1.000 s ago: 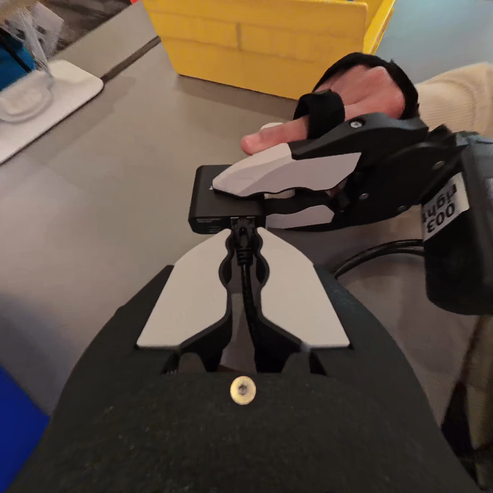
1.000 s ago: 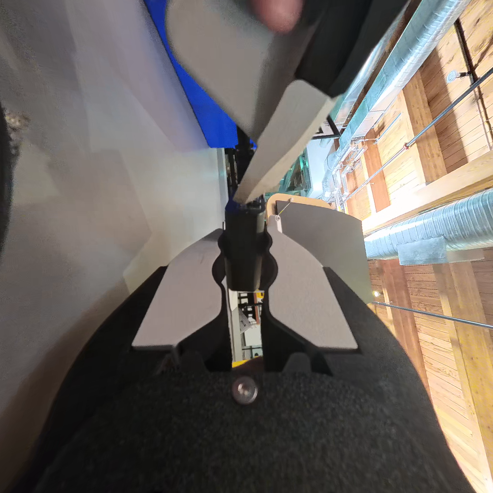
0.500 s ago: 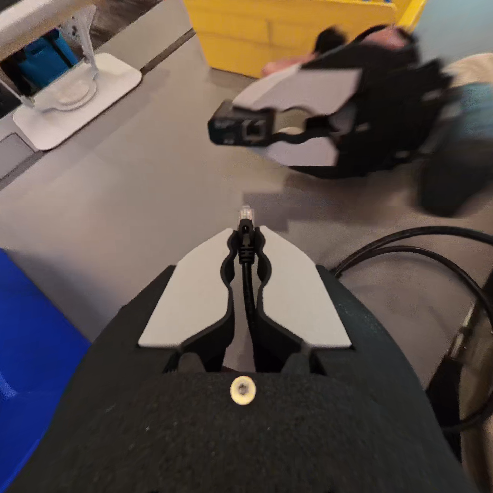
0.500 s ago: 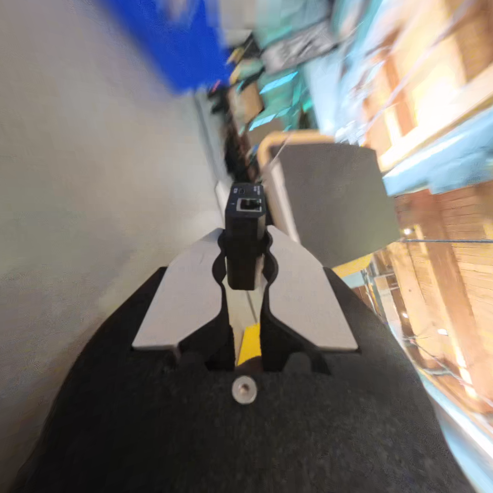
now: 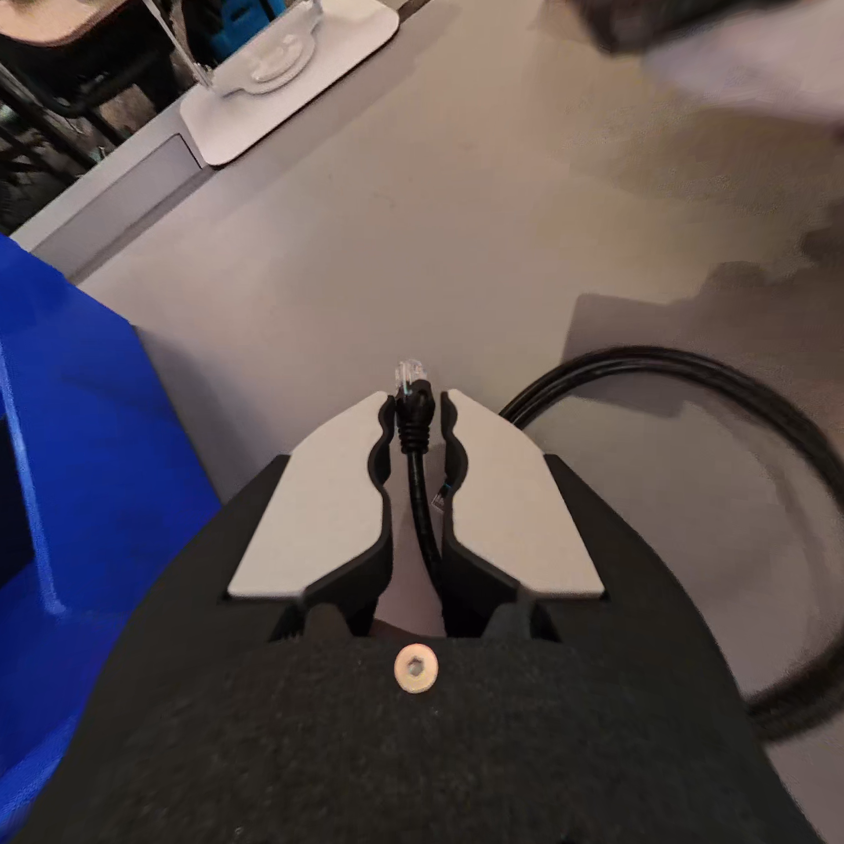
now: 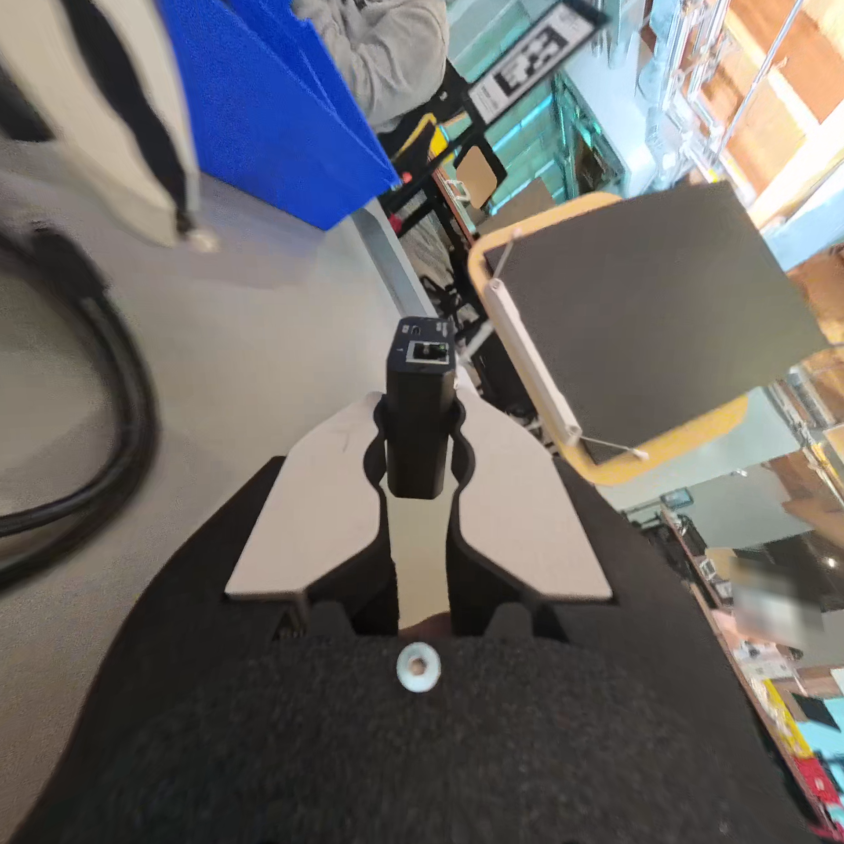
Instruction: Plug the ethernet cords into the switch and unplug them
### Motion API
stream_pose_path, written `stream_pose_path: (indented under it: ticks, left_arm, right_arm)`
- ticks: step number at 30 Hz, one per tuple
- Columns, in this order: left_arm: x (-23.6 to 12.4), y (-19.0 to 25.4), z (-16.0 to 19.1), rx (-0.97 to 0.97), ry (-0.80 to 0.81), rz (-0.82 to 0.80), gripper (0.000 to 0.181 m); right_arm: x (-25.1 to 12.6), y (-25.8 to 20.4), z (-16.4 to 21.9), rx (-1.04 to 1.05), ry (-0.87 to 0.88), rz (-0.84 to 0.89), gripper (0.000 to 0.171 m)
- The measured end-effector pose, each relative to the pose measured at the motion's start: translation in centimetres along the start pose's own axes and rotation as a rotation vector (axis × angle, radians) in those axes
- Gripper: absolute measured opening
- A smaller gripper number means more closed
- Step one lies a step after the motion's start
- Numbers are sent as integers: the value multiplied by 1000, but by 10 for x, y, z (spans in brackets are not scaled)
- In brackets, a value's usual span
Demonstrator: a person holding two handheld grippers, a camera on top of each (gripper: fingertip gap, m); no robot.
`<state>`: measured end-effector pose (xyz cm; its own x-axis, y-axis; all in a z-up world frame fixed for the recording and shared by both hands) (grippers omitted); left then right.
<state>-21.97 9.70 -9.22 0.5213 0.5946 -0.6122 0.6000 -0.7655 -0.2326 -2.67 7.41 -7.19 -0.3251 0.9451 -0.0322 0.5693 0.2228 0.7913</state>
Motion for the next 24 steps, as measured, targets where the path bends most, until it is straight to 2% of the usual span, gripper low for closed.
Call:
stream_pose_path:
  ticks: [3, 5, 7, 9, 12, 14, 19, 23, 24]
  left_arm:
    - [-12, 5, -3, -61, 36, 76, 21]
    - [-14, 5, -4, -67, 38, 96, 21]
    - [-12, 6, -4, -42, 30, 84, 20]
    - [-10, 10, -3, -14, 16, 77, 19]
    - [-14, 18, -8, 6, 41, 73, 18]
    - [-21, 20, -12, 3, 66, 74, 18]
    - [-40, 24, 6, -35, 77, 45, 18]
    - [-55, 25, 35, -104, 60, 37, 17]
    - [-58, 24, 40, -123, 55, 38, 17]
  right_arm:
    - [-12, 69, -2, 116, -111, -9, 24]
    - [-15, 130, 17, 201, -242, -16, 24]
    - [-7, 181, 60, 275, -494, -140, 24]
    - [13, 211, 121, 251, -741, -226, 24]
    - [48, 208, 200, 194, -1052, -480, 24]
    - [67, 197, 225, 139, -1108, -549, 24]
    - [88, 175, 248, 52, -1249, -635, 24]
    - [91, 172, 249, 147, -1210, -617, 26]
    - [91, 174, 249, 172, -1195, -597, 32]
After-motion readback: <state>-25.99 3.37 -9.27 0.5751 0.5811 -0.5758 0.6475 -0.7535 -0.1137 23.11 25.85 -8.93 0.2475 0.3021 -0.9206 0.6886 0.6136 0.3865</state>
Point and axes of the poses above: each gripper's, where its closed fingertips meet, x out along the fingers, z out of its underside, y = z × x across the jaws, the point moved 9 cm from there along -x, back along the fingers, and after that the axes turned 5 degrees about z, right-handed, at the moved point
